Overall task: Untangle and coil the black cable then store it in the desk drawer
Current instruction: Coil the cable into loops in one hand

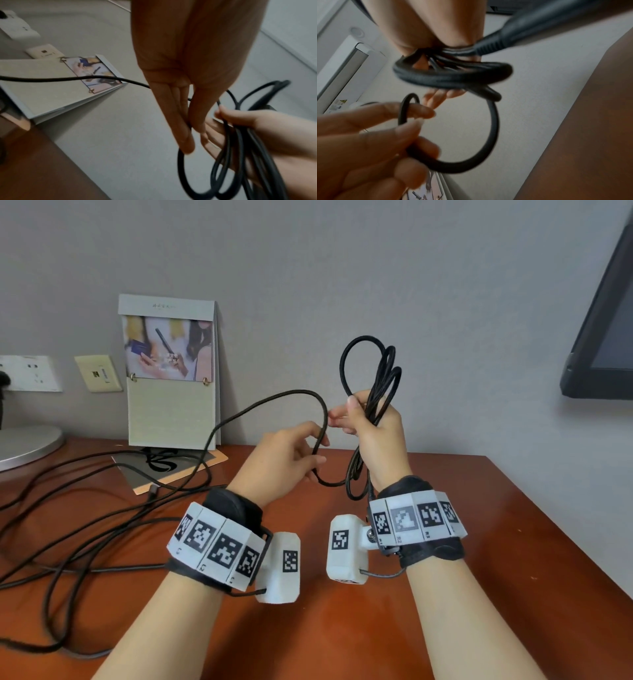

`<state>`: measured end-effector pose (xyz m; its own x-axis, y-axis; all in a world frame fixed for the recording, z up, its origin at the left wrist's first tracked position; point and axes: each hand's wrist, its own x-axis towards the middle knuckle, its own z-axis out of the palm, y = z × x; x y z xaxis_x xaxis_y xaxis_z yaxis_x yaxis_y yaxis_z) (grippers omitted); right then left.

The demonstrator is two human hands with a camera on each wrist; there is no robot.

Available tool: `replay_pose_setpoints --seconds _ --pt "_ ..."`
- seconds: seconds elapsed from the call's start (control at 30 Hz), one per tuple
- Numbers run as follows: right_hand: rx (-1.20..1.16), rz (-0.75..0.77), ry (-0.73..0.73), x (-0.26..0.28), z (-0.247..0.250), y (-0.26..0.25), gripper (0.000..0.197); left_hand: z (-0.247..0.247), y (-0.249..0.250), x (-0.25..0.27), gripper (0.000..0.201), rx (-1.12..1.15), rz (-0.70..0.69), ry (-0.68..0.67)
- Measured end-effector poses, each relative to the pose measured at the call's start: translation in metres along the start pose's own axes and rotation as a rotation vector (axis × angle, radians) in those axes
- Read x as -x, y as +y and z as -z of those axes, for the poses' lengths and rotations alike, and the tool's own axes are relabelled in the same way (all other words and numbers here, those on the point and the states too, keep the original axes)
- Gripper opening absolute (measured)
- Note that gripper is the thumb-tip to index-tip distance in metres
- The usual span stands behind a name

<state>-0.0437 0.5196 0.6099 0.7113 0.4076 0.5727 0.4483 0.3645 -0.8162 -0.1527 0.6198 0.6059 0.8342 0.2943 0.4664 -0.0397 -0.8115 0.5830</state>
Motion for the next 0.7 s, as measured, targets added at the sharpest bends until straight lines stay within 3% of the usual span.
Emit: replay_pose_setpoints --seconds 0.17,0.3,0.43,0.5,0.6,0.67,0.7 --pt "-0.133 -0.079 -0.022 0.002 -0.001 -0.006 0.015 -0.014 0.009 -0.001 0.012 -0.21 -0.12 -0.038" --pt "-0.194 -0.131 0.037 0.002 -0.001 -0.009 0.014 -0.018 0.008 -0.001 0.008 -0.238 -0.111 -0.08" --pt "-0.111 -0.108 0.1 0.0 -0.002 -0.003 0.016 -0.016 0.01 0.0 0.024 -0.15 -0.111 -0.138" --pt "-0.115 -0.103 0.108 -0.001 0.0 -0.004 0.018 -0.011 0.009 -0.002 0.015 -0.064 -0.097 -0.014" --pt "-0.12 -0.111 0.095 -0.002 0.002 -0.007 0.02 -0.002 0.001 -0.005 0.012 -0.03 -0.042 0.407" --pt "-0.116 -0.107 0.074 -0.001 0.002 -0.008 0.02 0.004 -0.005 -0.005 0.027 -0.084 -0.015 0.607" --pt "-0.113 -0.104 0.062 -0.001 0.002 -0.008 0.02 0.006 -0.009 -0.004 0.035 -0.113 0.007 0.638"
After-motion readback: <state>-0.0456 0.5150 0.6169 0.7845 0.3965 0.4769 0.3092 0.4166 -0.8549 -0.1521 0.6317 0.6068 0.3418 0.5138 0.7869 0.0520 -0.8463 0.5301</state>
